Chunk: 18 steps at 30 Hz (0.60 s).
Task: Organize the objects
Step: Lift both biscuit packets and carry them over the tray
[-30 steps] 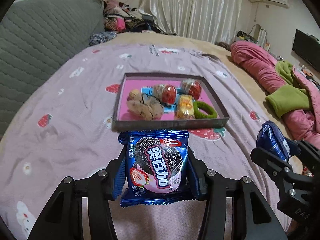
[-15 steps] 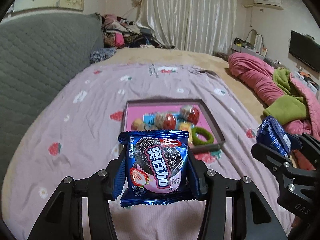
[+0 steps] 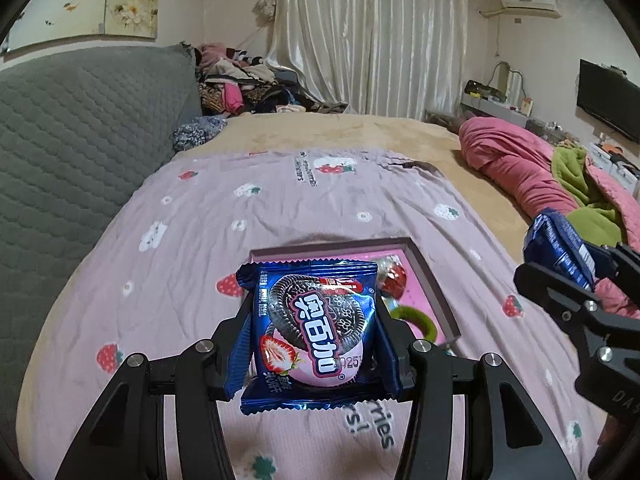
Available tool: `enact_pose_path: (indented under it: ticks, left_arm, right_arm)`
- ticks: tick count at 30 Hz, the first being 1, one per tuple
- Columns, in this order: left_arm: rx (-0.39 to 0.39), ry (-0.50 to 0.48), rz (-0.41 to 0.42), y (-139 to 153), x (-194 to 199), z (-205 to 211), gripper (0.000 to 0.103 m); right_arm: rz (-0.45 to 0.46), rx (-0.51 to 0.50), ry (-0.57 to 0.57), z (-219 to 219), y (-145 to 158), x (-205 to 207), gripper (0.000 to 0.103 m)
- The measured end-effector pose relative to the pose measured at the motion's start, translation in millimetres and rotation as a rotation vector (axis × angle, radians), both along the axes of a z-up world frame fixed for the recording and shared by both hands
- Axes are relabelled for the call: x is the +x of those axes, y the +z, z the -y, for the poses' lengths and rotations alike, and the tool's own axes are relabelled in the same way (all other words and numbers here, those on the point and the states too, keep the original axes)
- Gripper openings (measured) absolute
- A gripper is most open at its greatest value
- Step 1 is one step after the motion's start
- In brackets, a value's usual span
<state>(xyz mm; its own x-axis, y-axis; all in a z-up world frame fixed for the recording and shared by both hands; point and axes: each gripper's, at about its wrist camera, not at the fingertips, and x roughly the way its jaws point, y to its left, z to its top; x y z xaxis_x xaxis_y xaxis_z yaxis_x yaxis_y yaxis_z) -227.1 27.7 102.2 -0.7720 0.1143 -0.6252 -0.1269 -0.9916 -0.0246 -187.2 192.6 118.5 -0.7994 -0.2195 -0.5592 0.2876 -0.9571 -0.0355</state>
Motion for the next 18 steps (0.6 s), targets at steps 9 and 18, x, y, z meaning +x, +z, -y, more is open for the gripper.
enact_pose_path:
  ticks: [9,18]
  left_arm:
    - [0.003,0.008,0.001,-13,-54,3,0.054]
    - [-0.001,0.011,0.028,-60,-102,-2,0.054]
  right_arm:
    - [-0.004,0.004,-0.016,-3,-11,-44,0.055]
    - [0.024,-0.007,-0.024,-5,-46,-88,0.056]
